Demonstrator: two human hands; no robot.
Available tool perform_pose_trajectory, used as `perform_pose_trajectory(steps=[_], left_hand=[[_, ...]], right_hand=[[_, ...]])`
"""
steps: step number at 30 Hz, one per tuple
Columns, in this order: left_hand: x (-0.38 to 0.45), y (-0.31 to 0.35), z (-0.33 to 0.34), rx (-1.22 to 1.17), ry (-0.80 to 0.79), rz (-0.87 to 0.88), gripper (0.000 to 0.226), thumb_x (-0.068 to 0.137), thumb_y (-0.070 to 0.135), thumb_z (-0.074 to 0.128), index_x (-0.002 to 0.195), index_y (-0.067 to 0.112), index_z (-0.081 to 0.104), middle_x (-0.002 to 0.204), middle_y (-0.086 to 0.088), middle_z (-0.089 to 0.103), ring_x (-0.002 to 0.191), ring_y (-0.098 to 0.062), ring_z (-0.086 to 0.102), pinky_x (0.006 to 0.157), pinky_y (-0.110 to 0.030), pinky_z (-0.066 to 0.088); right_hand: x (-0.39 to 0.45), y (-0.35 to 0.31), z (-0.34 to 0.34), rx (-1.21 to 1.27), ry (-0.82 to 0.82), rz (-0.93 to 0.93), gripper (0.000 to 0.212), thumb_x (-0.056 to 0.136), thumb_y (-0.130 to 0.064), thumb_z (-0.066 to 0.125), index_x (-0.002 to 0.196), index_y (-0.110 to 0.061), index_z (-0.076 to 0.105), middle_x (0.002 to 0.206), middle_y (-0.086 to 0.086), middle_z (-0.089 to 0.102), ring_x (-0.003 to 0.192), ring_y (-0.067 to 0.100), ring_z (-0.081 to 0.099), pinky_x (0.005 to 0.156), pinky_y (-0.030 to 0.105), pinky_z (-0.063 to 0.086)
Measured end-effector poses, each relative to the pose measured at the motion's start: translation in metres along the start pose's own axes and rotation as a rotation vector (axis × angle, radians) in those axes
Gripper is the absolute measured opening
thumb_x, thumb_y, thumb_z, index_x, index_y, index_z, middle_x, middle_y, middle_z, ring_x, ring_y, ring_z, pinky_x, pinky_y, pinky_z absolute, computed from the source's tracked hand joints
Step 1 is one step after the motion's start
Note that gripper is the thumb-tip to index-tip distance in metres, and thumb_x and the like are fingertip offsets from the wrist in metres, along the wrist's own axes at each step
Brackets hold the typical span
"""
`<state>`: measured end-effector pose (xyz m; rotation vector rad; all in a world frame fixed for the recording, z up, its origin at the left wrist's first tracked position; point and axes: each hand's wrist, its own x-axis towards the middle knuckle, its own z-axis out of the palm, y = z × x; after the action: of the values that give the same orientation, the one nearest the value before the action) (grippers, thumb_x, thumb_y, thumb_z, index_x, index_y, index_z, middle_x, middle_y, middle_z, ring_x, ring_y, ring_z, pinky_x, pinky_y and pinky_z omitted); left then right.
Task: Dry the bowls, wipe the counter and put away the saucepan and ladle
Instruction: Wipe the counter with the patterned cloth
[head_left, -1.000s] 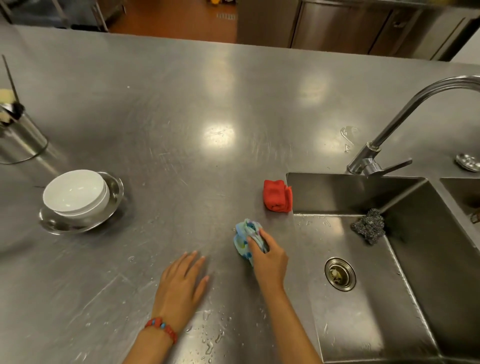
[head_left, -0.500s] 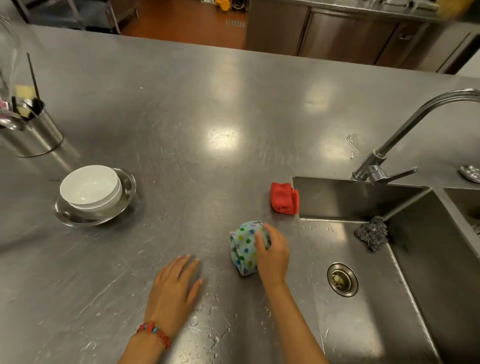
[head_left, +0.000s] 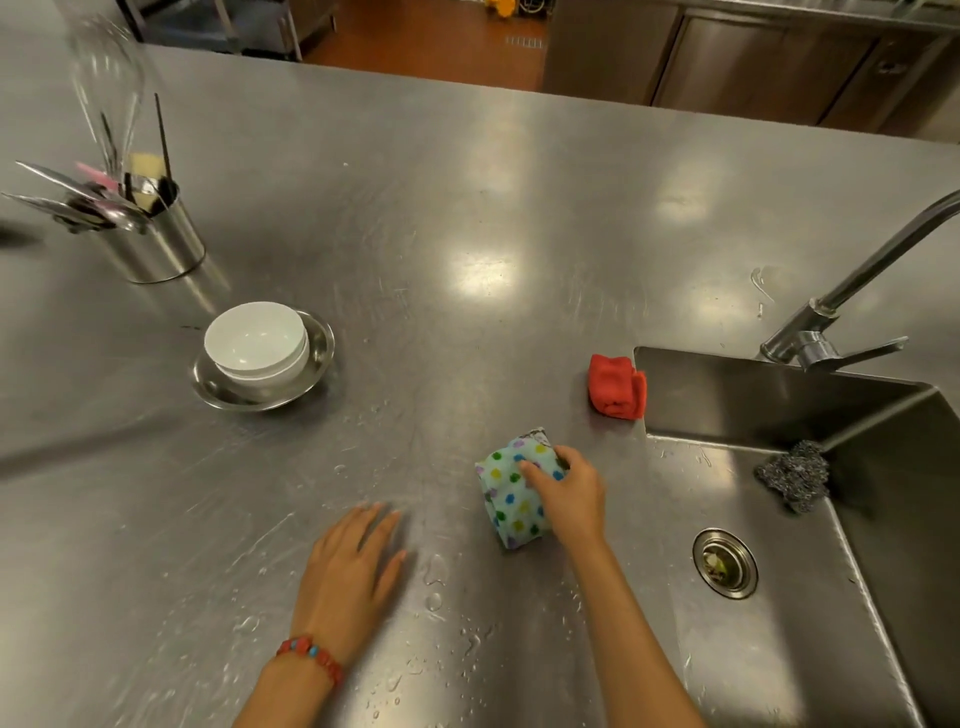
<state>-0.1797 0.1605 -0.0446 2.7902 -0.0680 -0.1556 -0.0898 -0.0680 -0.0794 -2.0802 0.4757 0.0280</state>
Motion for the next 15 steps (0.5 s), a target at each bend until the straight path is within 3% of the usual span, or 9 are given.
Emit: perform_pose_trajectory(steps=[3,5,8,10,13,15], left_hand=[[-0.012,-0.017,-0.005,0.009,-0.003,-0.001,0.077,0.096,0.051,0.008,0.099,0.007,0.071,0.100,-0.014,0.072,0.090,-0.033,0.069,0.073,-0.048,0.055],[-0.020,-0.033,-0.008,0.014,-0.010,0.000,0.078,0.096,0.051,0.007,0.098,0.007,0.072,0.099,-0.014,0.072,0.090,-0.032,0.069,0.072,-0.043,0.056],[-0.035,-0.061,-0.012,0.007,-0.002,0.020,0.078,0.096,0.050,0.007,0.097,0.006,0.072,0.099,-0.015,0.072,0.089,-0.033,0.069,0.070,-0.045,0.056],[-0.048,-0.082,-0.015,0.006,0.006,0.043,0.078,0.096,0.049,0.007,0.096,0.006,0.072,0.099,-0.016,0.072,0.089,-0.033,0.069,0.071,-0.035,0.056],[-0.065,-0.116,-0.020,0.000,0.035,0.074,0.077,0.096,0.048,0.009,0.095,0.003,0.072,0.099,-0.019,0.071,0.088,-0.036,0.069,0.085,-0.035,0.038],[-0.077,-0.138,-0.022,0.006,0.038,0.087,0.077,0.096,0.047,0.010,0.095,0.003,0.072,0.099,-0.019,0.071,0.088,-0.036,0.069,0.084,-0.035,0.036]], right_hand=[[-0.028,-0.011,0.008,0.077,-0.089,-0.063,0.034,0.071,-0.032,0.076,0.099,-0.016,0.065,0.090,-0.008,0.065,0.082,0.006,0.060,0.063,0.011,0.047],[-0.049,-0.019,0.018,0.100,-0.175,-0.076,0.030,0.070,-0.033,0.077,0.095,-0.024,0.064,0.085,-0.018,0.061,0.077,-0.005,0.057,0.054,0.004,0.043],[-0.084,-0.028,0.041,0.092,-0.315,-0.049,0.033,0.069,-0.035,0.077,0.097,-0.024,0.064,0.089,-0.015,0.063,0.079,-0.003,0.058,0.056,0.006,0.046],[-0.108,-0.033,0.058,0.066,-0.385,-0.035,0.033,0.070,-0.034,0.077,0.098,-0.022,0.065,0.092,-0.011,0.064,0.083,0.002,0.060,0.065,0.012,0.049],[-0.145,-0.038,0.085,0.063,-0.438,-0.019,0.028,0.069,-0.031,0.079,0.093,-0.024,0.067,0.092,-0.007,0.067,0.083,0.005,0.064,0.071,0.019,0.054],[-0.169,-0.038,0.101,0.074,-0.445,-0.012,0.028,0.068,-0.029,0.079,0.094,-0.026,0.067,0.093,-0.005,0.068,0.086,0.011,0.066,0.075,0.026,0.056]])
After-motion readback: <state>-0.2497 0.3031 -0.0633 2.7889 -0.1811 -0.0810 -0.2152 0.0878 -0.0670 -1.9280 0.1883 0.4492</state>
